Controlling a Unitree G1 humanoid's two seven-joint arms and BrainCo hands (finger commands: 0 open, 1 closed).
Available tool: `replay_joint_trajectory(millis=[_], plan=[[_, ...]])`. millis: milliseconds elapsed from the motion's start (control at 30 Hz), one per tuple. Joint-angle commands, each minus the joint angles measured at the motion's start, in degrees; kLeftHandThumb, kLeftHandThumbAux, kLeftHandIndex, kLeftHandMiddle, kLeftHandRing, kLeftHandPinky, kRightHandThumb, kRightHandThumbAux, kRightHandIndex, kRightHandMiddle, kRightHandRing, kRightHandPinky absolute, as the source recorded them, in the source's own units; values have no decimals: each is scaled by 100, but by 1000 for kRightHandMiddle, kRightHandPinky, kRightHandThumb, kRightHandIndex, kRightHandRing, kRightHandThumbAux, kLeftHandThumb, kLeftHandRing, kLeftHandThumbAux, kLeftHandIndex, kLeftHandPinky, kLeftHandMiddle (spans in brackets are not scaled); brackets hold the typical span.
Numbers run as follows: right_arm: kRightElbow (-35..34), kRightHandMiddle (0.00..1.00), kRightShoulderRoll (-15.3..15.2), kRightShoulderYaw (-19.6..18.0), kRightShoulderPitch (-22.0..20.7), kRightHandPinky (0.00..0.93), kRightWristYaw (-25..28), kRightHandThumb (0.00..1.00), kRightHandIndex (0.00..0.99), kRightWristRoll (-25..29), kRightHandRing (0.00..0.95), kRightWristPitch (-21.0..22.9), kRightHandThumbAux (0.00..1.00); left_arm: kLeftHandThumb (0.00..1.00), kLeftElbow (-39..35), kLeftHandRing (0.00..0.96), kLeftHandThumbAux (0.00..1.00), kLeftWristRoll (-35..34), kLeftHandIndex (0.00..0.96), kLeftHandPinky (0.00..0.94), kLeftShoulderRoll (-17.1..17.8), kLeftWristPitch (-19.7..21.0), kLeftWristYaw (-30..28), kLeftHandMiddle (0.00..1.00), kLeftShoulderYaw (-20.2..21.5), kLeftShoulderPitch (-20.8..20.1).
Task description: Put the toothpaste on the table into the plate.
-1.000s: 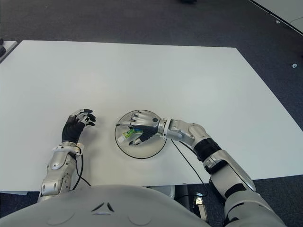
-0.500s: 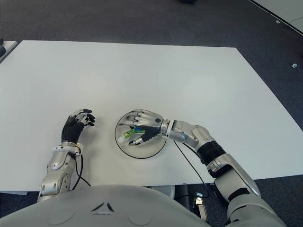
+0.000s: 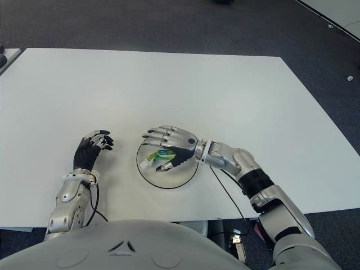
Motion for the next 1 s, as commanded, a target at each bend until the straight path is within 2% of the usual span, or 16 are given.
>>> replay_joint_trajectory(millis=[33,267,400,433,600,733,833,1000], plan=[[-112,0,-164,-295,161,0,14,226,0,408,0,-148,291,706,48,559,723,3,430,541,-18,73,29,554,-15,-72],[-139,0,-152,-695,532,0,53,170,0,1036,0,-121,424,705,84,565,723,-40,430,547,7,39,-30,558,-6,-86],[-98,0,191,-1000,893,21,-82,179,0,1684,0,15,515,704,124,563,723,-41,430,544,26,-10,-58,558,-6,-106],[-76,0,269,-1073,977,46,-138,167,0,1799,0,11,574,704,137,564,723,-38,430,544,37,-28,-69,558,-7,-111],[11,67,659,-1438,1328,152,-520,193,24,2075,63,6,665,704,184,564,723,-38,430,544,77,-76,-107,558,-4,-131],[10,146,1059,-1730,1510,215,-832,138,99,2238,137,178,742,705,203,566,723,-29,430,546,96,-23,-100,559,2,-160],[-3,224,1298,-1906,1616,295,-988,102,204,2339,221,284,819,705,211,567,724,-27,430,550,104,-8,-93,561,3,-176],[-44,291,1631,-2176,1803,354,-1189,93,284,2463,290,506,911,704,244,571,724,-61,430,555,132,-58,-148,564,6,-195]])
